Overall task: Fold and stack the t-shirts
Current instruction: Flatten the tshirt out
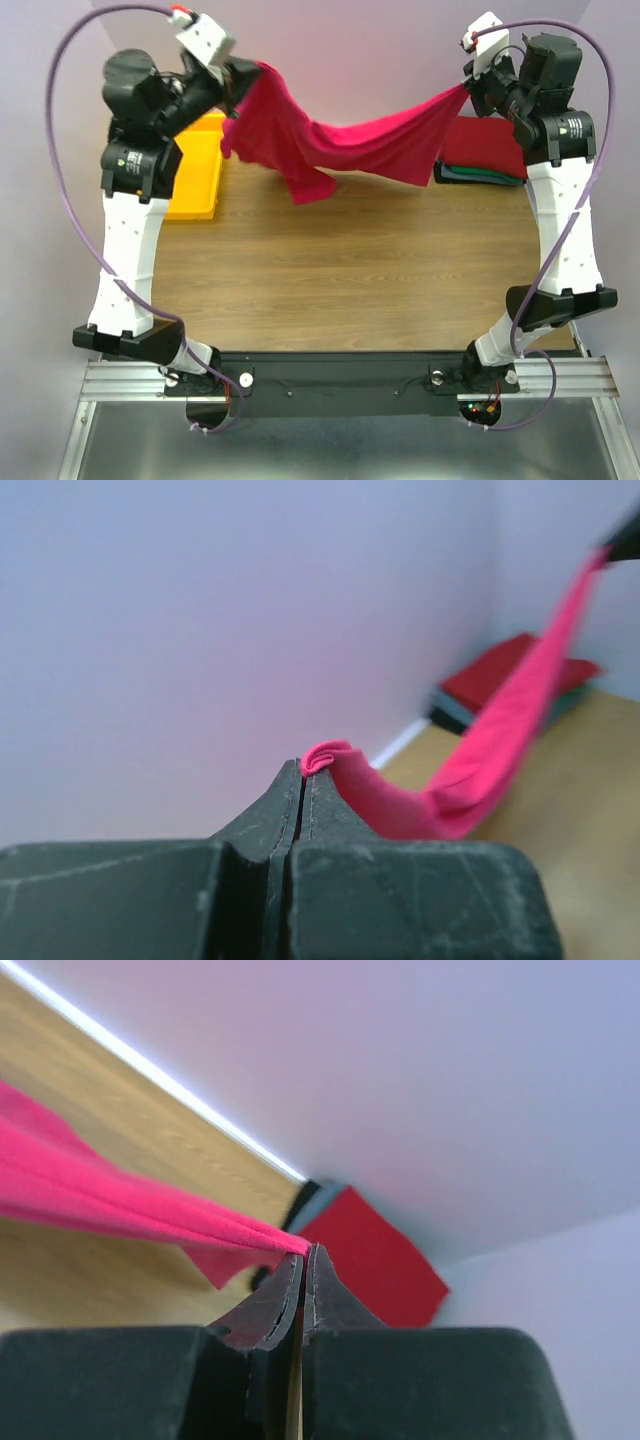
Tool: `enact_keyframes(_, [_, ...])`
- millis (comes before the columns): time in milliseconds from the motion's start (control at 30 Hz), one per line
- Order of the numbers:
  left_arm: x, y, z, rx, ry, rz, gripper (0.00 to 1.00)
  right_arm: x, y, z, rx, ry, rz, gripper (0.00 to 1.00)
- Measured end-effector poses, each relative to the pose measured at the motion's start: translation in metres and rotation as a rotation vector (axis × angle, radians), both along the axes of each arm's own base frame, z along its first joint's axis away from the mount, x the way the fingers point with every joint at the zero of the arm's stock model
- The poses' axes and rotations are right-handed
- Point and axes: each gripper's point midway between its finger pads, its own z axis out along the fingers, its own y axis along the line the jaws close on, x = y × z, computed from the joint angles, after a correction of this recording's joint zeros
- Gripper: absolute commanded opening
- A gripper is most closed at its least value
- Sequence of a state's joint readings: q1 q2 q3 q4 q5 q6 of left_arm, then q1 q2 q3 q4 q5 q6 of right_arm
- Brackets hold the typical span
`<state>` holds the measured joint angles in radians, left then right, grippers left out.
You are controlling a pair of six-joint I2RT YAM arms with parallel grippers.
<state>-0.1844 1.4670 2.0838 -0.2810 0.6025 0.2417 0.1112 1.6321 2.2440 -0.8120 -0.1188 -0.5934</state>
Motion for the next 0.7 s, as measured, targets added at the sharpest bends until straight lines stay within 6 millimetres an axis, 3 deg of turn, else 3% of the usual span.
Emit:
enact_keyframes(167, [-0.038,-0.058,-0.030,0.009,0.111,-0.215,0.00,-0.008,0.026,-0.002,0.083,0.035,0.089,0.00])
enact_keyframes(233, [-0.038,-0.061,-0.027,-0.006,0.137,-0.228,0.00,-0.007,0.022,0.009,0.086,0.006,0.061,0.01])
enact_keyframes(333, [-0.005,-0.020,0.004,-0.069,0.092,-0.050,0.00,-0.004,0.009,0.023,0.072,-0.050,-0.009,0.00])
enact_keyframes(367, [0.007,0.006,0.017,-0.102,0.056,0.051,0.00,-0.002,0.002,0.031,0.066,-0.085,-0.049,0.01])
enact_keyframes(467, [0.017,0.054,0.045,-0.165,-0.037,0.239,0.00,0.001,-0.013,0.053,0.057,-0.175,-0.129,0.01])
enact_keyframes(567, [0.007,0.062,0.071,-0.200,-0.125,0.271,0.00,0.000,-0.021,0.082,0.072,-0.265,-0.175,0.01])
enact_keyframes(667, [-0.006,0.048,0.081,-0.201,-0.160,0.195,0.00,-0.006,-0.011,0.096,0.093,-0.317,-0.136,0.01])
enact_keyframes(700, [-0.012,0.031,0.080,-0.193,-0.151,0.133,0.00,-0.008,0.001,0.093,0.097,-0.311,-0.112,0.01])
